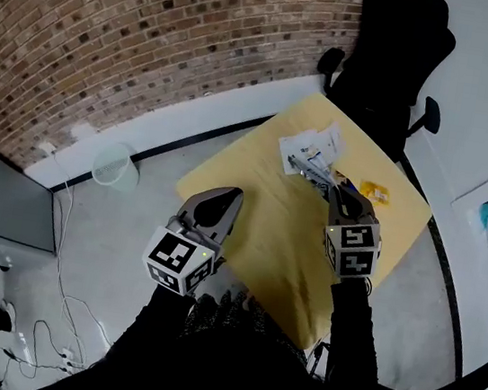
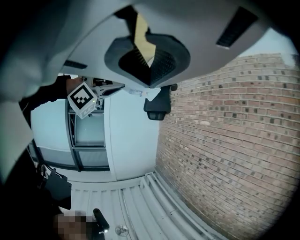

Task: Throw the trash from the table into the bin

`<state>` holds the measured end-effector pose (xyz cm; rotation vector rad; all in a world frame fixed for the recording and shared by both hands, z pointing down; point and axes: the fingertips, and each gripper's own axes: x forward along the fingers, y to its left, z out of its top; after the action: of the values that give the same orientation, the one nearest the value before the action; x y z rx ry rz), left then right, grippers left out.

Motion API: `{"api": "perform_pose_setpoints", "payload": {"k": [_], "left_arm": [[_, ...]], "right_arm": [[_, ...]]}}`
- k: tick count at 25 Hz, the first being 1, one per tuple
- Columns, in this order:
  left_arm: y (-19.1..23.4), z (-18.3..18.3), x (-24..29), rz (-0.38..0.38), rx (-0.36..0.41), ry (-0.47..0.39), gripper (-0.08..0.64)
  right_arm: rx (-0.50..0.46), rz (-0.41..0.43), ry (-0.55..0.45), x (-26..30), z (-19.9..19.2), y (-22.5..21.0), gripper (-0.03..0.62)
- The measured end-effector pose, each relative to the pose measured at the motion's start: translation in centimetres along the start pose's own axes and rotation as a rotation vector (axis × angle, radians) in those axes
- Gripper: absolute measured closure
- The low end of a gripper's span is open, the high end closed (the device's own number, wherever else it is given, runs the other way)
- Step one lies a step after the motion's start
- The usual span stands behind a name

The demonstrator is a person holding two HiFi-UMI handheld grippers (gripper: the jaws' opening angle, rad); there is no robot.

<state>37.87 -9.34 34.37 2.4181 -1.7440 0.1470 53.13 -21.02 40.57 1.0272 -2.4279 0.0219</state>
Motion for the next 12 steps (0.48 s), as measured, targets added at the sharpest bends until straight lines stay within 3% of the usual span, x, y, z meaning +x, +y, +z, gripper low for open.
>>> {"api": "perform_pose_setpoints", "payload": {"k": [12], "left_arm": [[7.2,-0.8,-7.3,0.24,-0.046,-0.028,0.552]], "right_arm": [[-0.095,0.172,-0.043,5.3,4.2,8.8,0.581]]}}
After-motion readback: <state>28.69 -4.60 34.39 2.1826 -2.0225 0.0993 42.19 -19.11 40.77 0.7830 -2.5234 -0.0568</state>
